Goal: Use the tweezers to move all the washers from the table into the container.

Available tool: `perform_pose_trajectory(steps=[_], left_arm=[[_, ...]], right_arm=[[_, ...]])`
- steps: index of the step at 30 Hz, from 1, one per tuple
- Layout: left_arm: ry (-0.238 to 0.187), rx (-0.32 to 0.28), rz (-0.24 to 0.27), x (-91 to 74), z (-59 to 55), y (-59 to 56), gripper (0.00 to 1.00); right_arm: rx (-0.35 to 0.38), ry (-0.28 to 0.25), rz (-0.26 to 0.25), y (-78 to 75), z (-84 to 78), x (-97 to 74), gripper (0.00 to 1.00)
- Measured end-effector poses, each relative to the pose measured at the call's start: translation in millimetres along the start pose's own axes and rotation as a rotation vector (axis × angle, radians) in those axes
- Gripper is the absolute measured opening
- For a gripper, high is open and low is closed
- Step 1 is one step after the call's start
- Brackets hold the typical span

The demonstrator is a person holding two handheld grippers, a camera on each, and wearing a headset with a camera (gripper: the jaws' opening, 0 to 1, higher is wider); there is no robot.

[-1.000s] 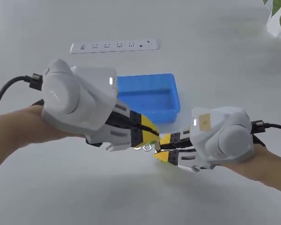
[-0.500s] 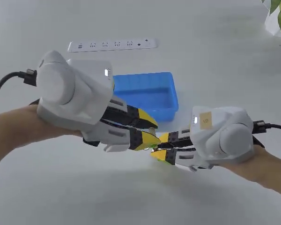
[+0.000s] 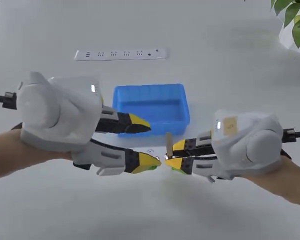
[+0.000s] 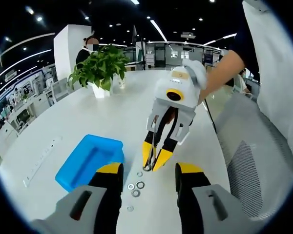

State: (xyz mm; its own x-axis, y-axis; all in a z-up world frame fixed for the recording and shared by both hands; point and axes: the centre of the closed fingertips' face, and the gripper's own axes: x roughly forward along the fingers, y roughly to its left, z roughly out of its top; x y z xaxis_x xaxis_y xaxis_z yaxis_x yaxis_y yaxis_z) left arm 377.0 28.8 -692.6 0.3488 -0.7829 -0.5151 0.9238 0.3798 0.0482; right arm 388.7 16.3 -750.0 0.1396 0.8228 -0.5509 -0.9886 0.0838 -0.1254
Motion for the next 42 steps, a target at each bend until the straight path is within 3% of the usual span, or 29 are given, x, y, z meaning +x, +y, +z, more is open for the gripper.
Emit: perform_pose_trajectory(steps=[12, 17, 19, 22, 30, 33, 35, 38, 42], left_arm=[[-0.042, -0.093, 0.144, -35.6, -19.4, 5.2, 0.75], [-0.051, -0.112, 0.174, -44.4, -26.0, 1.9, 0.81], [-0.076, -0.123, 0.203, -47.9, -25.9, 4.5, 0.86], [-0.068, -0.140, 0.239, -53.1, -31.7, 9.8, 0.97], [-0.042, -0.154, 0.282, -65.0, -45.2, 17.4, 0.99], [-0.031, -0.160, 0.300, -70.7, -50.8, 19.5, 0.99], [-0.028, -0.167, 0.311, -76.4, -55.0, 20.8, 0.99], [-0.001, -0.171, 0.328, -86.6, -63.3, 21.9, 0.99], [0.013, -0.201, 0.359, -95.4, -72.7, 23.7, 0.99]], right_arm=[[-0.057, -0.060, -0.041, -20.6, 50.2, -20.8, 0.08], [-0.074, -0.087, -0.060, -35.5, 67.5, -17.2, 0.09], [-0.075, -0.095, -0.069, -44.7, 72.3, -12.4, 0.09], [-0.077, -0.102, -0.080, -56.9, 78.0, -4.2, 0.09], [-0.051, -0.097, -0.096, -94.0, 72.5, 24.2, 0.09], [0.027, -0.135, -0.086, -104.0, 67.4, 41.3, 0.09], [0.052, -0.124, -0.105, -112.8, 58.7, 52.3, 0.09], [0.084, -0.106, -0.115, -117.7, 46.4, 66.2, 0.09], [0.059, -0.056, -0.097, -110.8, 31.0, 79.6, 0.09]])
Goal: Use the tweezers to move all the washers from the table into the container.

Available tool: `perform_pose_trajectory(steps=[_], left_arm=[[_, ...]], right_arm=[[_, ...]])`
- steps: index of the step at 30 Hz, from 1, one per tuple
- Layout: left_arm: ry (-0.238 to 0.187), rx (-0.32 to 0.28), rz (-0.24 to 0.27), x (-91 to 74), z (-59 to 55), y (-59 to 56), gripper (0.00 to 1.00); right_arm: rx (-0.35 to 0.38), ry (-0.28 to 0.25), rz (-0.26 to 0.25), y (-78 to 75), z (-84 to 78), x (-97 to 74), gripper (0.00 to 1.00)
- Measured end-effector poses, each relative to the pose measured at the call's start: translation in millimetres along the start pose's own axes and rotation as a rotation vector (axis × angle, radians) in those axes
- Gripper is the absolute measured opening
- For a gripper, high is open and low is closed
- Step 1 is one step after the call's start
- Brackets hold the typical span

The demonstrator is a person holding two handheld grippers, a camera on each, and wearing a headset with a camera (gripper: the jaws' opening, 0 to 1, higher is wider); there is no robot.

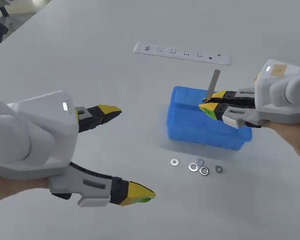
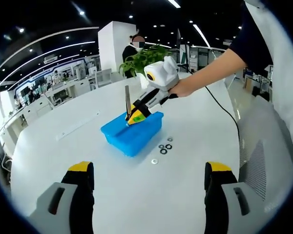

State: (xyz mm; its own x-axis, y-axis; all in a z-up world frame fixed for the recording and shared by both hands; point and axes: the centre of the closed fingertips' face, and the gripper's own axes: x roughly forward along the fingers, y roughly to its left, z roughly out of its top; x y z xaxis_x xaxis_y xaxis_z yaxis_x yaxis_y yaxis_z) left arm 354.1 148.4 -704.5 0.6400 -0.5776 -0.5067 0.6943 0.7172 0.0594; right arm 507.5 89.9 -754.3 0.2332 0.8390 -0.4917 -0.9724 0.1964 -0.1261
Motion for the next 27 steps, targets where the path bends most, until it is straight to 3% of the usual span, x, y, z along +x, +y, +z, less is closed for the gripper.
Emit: perform_pose_trajectory(steps=[6, 18, 27], left_arm=[[-0.001, -0.031, 0.025, 2.0, -5.3, 1.0, 0.99], [-0.027, -0.050, 0.004, 12.7, 3.1, -8.6, 0.99], [-0.025, -0.053, 0.020, 6.9, 2.2, -4.0, 0.99]], right_arm=[[-0.004, 0.028, 0.006, 4.5, -7.8, 4.9, 0.09], [0.012, 0.031, 0.018, 5.2, -7.5, 7.6, 0.10], [0.025, 0.031, 0.009, 4.1, -9.6, 4.3, 0.07]])
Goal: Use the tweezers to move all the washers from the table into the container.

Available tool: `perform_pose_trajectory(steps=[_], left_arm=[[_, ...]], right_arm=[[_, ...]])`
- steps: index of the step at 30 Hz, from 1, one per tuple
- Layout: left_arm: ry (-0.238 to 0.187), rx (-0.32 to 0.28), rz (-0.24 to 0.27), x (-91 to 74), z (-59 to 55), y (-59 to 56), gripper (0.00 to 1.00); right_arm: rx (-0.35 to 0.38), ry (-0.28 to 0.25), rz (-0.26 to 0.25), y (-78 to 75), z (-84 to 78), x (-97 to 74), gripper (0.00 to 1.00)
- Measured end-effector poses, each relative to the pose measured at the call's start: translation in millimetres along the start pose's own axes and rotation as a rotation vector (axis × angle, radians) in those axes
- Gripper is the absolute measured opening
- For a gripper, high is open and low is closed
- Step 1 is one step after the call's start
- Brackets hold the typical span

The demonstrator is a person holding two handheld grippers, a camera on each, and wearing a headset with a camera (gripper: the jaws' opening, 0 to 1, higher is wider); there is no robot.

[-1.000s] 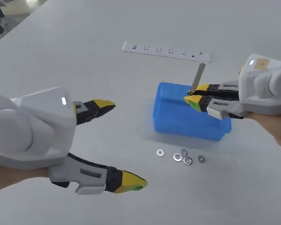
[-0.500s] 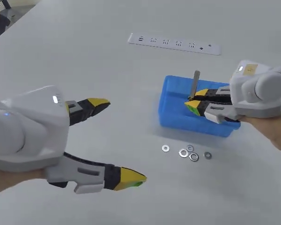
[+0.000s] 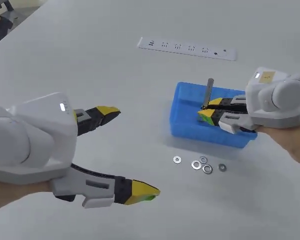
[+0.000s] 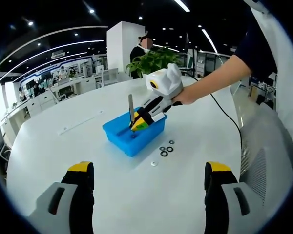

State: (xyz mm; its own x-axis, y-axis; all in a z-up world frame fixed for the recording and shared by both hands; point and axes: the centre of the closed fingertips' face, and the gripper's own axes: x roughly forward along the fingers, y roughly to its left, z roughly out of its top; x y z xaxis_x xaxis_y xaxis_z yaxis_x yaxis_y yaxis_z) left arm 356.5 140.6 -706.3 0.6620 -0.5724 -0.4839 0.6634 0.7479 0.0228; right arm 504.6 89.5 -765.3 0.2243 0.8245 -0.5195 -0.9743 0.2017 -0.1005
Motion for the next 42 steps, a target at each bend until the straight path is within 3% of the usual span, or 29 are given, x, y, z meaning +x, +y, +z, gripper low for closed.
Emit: perform_pose_trajectory(steps=[4, 10, 11, 13, 15, 16, 20, 22, 24, 28, 32, 33, 39, 42], left_arm=[[-0.015, 0.004, 0.005, 5.4, 7.0, 4.5, 0.99], [-0.074, 0.019, 0.014, 21.5, 37.2, 23.3, 0.98], [-0.105, 0.012, 0.014, 25.3, 47.2, 28.2, 0.97], [-0.146, -0.018, -0.025, 32.4, 61.2, 30.1, 0.89], [-0.217, -0.019, -0.050, 40.3, 79.0, 31.9, 0.74], [-0.229, -0.020, -0.061, 44.2, 83.1, 32.5, 0.71], [-0.200, 0.012, -0.105, 65.2, 88.7, 34.8, 0.71], [-0.181, 0.028, -0.137, 75.4, 90.0, 34.4, 0.66], [-0.173, 0.085, -0.136, 84.8, 92.5, 37.2, 0.60], [-0.156, 0.134, -0.162, 98.3, 95.6, 37.4, 0.54], [-0.136, 0.117, -0.236, 106.7, 95.3, 31.4, 0.42], [-0.138, 0.121, -0.231, 108.2, 96.3, 32.7, 0.37], [-0.144, 0.119, -0.245, 113.3, 100.8, 33.9, 0.37], [-0.146, 0.137, -0.246, 114.3, 101.8, 34.8, 0.27]], right_arm=[[0.008, 0.000, 0.000, 2.0, 0.9, -3.1, 0.07], [0.000, -0.006, 0.013, 7.4, 4.1, -7.2, 0.07], [-0.004, -0.007, 0.013, 7.4, 5.1, -7.7, 0.07], [-0.012, -0.006, 0.011, 7.1, 6.4, -8.6, 0.07], [-0.017, -0.009, 0.012, 6.8, 8.4, -10.0, 0.07], [-0.017, -0.011, 0.013, 6.8, 9.1, -10.6, 0.07], [-0.030, -0.007, 0.026, 8.7, 9.3, -12.2, 0.07], [-0.052, 0.009, 0.037, 10.4, 6.3, -12.8, 0.07], [-0.055, 0.010, 0.045, 12.2, 5.5, -13.3, 0.07], [-0.049, 0.003, 0.048, 13.2, 6.9, -14.2, 0.07], [-0.055, -0.004, 0.049, 12.1, 9.2, -13.6, 0.07], [-0.056, -0.003, 0.050, 12.0, 9.3, -13.4, 0.07], [-0.041, -0.013, 0.061, 12.6, 11.2, -12.6, 0.07], [-0.042, -0.018, 0.064, 12.7, 12.3, -13.2, 0.07]])
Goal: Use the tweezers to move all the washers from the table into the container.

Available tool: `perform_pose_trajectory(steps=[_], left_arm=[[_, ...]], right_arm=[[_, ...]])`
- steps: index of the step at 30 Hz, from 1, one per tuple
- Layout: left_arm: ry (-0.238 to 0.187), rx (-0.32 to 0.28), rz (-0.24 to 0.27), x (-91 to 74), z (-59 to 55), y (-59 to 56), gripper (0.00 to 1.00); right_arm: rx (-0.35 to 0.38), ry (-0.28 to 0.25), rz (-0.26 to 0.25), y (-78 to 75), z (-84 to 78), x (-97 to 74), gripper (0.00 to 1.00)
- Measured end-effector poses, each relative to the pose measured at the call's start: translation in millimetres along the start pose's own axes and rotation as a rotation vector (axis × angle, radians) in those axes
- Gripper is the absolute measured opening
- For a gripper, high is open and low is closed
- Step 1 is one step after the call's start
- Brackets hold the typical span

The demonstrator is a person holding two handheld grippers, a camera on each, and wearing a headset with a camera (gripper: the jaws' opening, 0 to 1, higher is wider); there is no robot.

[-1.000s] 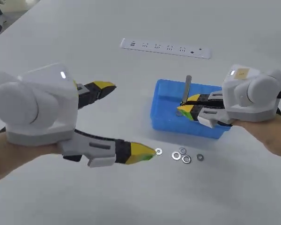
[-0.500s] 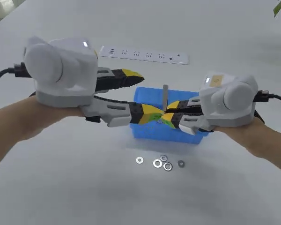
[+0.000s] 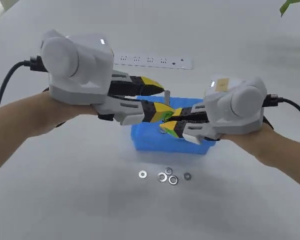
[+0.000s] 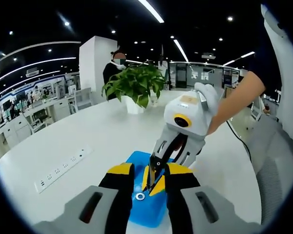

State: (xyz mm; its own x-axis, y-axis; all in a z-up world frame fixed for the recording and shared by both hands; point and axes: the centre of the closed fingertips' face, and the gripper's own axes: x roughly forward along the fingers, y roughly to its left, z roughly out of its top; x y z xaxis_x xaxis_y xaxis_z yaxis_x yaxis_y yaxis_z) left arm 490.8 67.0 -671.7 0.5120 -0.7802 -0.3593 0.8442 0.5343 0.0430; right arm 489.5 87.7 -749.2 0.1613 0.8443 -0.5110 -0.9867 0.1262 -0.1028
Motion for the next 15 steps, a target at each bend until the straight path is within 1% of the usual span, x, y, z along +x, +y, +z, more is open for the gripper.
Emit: perform_pose_trajectory(steps=[3, 4, 6, 7, 9, 11, 14, 15], left_arm=[[0.001, 0.003, -0.012, 0.8, 0.5, -1.0, 0.25], [0.003, 0.020, -0.018, 1.2, 0.6, -1.6, 0.24], [-0.004, 0.030, -0.017, 1.3, 2.0, -1.2, 0.21], [-0.012, 0.026, -0.026, 0.9, 3.7, -2.6, 0.19], [-0.034, 0.039, -0.018, 0.2, 8.5, -0.7, 0.16], [-0.041, 0.049, -0.014, -0.6, 10.8, 0.8, 0.14], [-0.040, 0.046, -0.024, -1.9, 12.0, -1.2, 0.13], [-0.038, 0.047, -0.039, -2.6, 11.6, -3.5, 0.12]], right_arm=[[-0.001, 0.000, 0.002, -0.2, 0.3, -0.2, 0.07], [-0.002, 0.000, 0.001, -0.5, 0.7, -0.3, 0.07], [0.000, -0.004, 0.002, -0.7, 1.5, -0.3, 0.07], [-0.002, -0.004, 0.001, -0.9, 1.9, -0.3, 0.07], [-0.003, -0.004, 0.003, -0.7, 2.4, -0.4, 0.07], [-0.005, -0.005, 0.002, -0.9, 2.9, -0.5, 0.07], [-0.001, -0.006, 0.001, -1.3, 3.2, -0.8, 0.07], [-0.001, -0.006, 0.002, -1.3, 3.4, -0.8, 0.07]])
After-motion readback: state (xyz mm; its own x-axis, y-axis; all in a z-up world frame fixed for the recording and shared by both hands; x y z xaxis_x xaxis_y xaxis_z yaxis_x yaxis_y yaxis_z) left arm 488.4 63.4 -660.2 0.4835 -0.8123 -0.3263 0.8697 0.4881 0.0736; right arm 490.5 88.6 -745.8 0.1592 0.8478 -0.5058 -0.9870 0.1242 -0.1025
